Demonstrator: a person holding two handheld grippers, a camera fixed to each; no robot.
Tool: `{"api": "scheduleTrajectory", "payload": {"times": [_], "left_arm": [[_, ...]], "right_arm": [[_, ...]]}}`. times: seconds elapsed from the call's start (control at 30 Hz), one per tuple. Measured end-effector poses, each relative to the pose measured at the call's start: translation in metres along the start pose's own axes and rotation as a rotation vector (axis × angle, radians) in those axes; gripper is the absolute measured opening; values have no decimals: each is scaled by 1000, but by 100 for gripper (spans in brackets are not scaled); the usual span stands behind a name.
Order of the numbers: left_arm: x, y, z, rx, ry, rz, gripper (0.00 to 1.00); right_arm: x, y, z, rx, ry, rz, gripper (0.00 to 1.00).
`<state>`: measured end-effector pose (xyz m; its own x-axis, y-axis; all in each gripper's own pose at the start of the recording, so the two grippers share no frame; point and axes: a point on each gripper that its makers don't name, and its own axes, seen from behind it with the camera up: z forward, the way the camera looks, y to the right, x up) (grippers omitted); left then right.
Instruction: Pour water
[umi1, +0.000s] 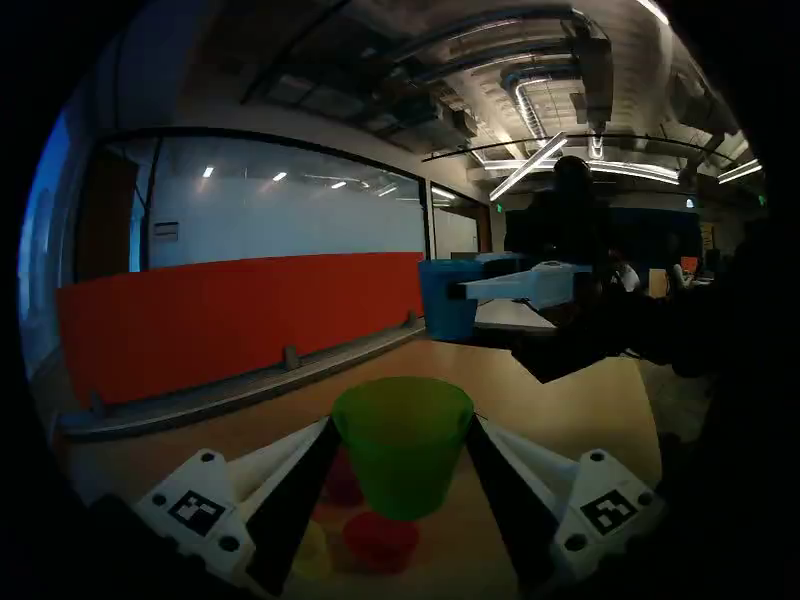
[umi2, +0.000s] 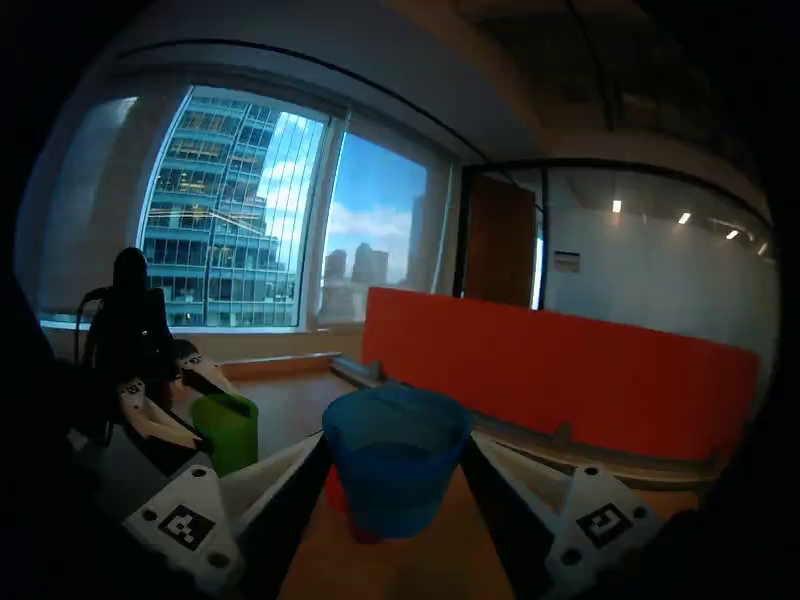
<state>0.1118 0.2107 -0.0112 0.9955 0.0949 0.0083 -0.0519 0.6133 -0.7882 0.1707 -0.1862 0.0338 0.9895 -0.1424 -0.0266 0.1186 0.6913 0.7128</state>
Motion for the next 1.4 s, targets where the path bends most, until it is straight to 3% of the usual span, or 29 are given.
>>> {"api": "scheduleTrajectory", "payload": {"times": [0.4,1.4], "left_arm": [[1,5,4,-16,2,3,88],[1,18,11,-52,6,3,88]], "right_arm": [[19,-5,-1,21,6,-82,89],[62,-17,13,64,29,-367,89]]}}
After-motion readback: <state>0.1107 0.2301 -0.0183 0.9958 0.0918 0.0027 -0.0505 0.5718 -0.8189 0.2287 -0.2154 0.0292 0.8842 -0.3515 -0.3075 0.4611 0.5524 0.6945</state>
